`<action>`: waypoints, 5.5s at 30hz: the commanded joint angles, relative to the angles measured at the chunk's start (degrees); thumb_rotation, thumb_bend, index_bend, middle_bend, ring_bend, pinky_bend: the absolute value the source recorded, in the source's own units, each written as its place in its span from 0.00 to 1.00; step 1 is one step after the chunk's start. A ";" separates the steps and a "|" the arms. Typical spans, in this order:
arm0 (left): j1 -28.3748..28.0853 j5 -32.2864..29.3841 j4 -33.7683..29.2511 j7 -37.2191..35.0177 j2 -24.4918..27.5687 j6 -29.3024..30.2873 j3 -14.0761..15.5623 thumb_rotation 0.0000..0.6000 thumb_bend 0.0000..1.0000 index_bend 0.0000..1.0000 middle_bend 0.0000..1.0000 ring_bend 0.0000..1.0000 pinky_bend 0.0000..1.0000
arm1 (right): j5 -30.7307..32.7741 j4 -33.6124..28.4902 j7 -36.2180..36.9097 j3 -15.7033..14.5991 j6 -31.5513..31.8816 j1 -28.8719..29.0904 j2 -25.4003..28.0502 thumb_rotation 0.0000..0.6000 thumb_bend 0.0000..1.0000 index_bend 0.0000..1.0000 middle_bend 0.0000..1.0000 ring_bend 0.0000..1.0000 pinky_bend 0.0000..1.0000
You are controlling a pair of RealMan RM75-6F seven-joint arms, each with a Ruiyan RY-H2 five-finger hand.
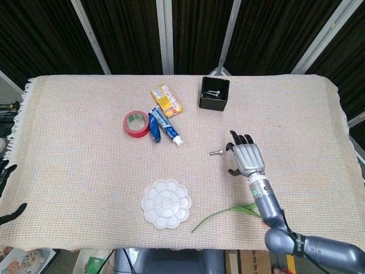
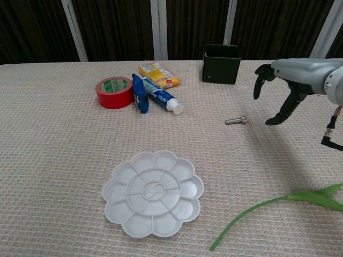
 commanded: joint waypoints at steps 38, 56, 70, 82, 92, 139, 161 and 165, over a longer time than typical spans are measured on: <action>-0.09 -1.28 0.10 0.14 -0.19 -0.12 -0.71 1.00 0.34 0.12 0.00 0.00 0.00 | 13.64 21.45 -2.02 -0.73 -4.62 14.12 -13.81 1.00 0.29 0.51 0.10 0.17 0.13; -0.07 -1.55 0.13 0.51 -0.31 -0.07 -0.87 1.00 0.34 0.12 0.00 0.00 0.00 | 16.25 25.60 -1.85 -1.10 -6.24 16.12 -15.26 1.00 0.29 0.54 0.10 0.17 0.14; -0.09 -1.90 0.18 0.45 -0.27 -0.20 -1.01 1.00 0.34 0.12 0.00 0.00 0.00 | 16.96 28.88 -1.74 -1.20 -7.13 17.60 -16.86 1.00 0.29 0.56 0.11 0.18 0.14; -0.03 -1.65 0.04 1.12 -0.51 0.01 -0.94 1.00 0.34 0.13 0.00 0.00 0.00 | 17.57 30.10 -1.62 -1.33 -7.78 18.21 -17.28 1.00 0.30 0.61 0.11 0.18 0.15; -0.12 -1.84 0.07 1.09 -0.48 -0.22 -1.00 1.00 0.34 0.13 0.00 0.00 0.00 | 17.36 30.40 -0.97 -1.40 -7.83 18.33 -17.48 1.00 0.32 0.62 0.11 0.18 0.15; -0.14 -1.65 0.05 1.15 -0.48 -0.30 -0.89 1.00 0.34 0.15 0.00 0.00 0.00 | 18.22 25.04 0.39 -0.40 -7.20 19.08 -14.03 1.00 0.38 0.60 0.11 0.18 0.15; -0.08 -1.40 -0.28 2.47 -0.81 -0.26 -0.65 1.00 0.34 0.15 0.00 0.00 0.00 | 18.64 19.64 19.73 6.13 -14.58 12.83 -7.30 1.00 0.38 0.60 0.11 0.19 0.15; -0.07 -1.36 -0.35 2.65 -0.87 -0.20 -0.66 1.00 0.34 0.15 0.00 0.00 0.00 | 13.17 21.35 29.39 8.39 -17.26 9.95 -8.49 1.00 0.38 0.61 0.11 0.19 0.15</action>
